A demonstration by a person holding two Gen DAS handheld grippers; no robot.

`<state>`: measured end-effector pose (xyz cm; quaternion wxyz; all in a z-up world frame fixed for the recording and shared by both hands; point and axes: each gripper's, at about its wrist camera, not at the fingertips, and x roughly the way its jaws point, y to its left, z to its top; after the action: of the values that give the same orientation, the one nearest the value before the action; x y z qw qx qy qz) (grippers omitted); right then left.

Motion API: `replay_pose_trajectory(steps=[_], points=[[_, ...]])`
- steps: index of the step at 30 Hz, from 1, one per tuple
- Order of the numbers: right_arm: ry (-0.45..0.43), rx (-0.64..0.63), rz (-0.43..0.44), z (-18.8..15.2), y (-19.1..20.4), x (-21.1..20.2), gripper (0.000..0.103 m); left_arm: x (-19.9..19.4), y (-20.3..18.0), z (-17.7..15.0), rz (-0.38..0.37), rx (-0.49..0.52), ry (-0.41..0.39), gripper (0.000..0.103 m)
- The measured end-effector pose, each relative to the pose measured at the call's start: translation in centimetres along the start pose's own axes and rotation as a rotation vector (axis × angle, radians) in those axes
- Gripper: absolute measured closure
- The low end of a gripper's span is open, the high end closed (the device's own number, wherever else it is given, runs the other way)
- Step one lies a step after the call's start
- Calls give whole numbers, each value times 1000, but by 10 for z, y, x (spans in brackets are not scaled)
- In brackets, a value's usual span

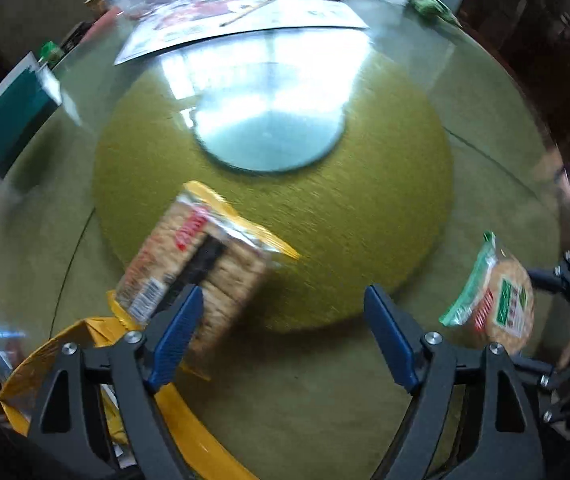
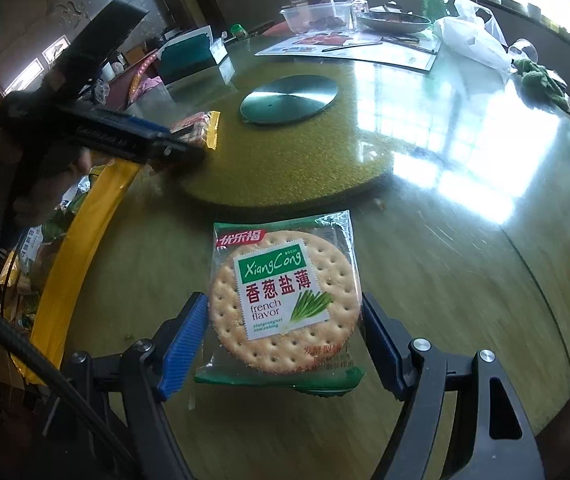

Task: Organize snacks
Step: 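Grasp the yellow-edged cracker pack with left tool while right tool holds the XiangCong pack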

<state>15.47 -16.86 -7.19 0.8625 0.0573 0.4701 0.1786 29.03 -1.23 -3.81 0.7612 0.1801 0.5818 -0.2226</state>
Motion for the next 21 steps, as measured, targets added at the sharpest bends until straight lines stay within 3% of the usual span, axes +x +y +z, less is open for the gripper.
replay_pose_trajectory(steps=[3, 5, 9, 11, 13, 18, 21], points=[[-4, 8, 2, -3, -2, -3, 28, -9, 0, 7, 95, 11, -88, 20], [-6, 8, 3, -4, -2, -4, 28, -10, 13, 14, 96, -59, -110, 20], [-9, 20, 11, -5, -2, -4, 28, 6, 25, 24, 40, -125, -64, 20], [-9, 23, 20, -3, -3, -3, 28, 12, 23, 29, 75, -75, -56, 20], [-7, 31, 26, -2, -3, -3, 28, 16, 26, 31, 73, -91, -49, 20], [-11, 15, 31, -4, -1, -2, 28, 24, 28, 17, 19, -124, 11, 20], [-13, -8, 28, -6, 0, -4, 28, 22, 10, -1, -4, -98, 38, 18]])
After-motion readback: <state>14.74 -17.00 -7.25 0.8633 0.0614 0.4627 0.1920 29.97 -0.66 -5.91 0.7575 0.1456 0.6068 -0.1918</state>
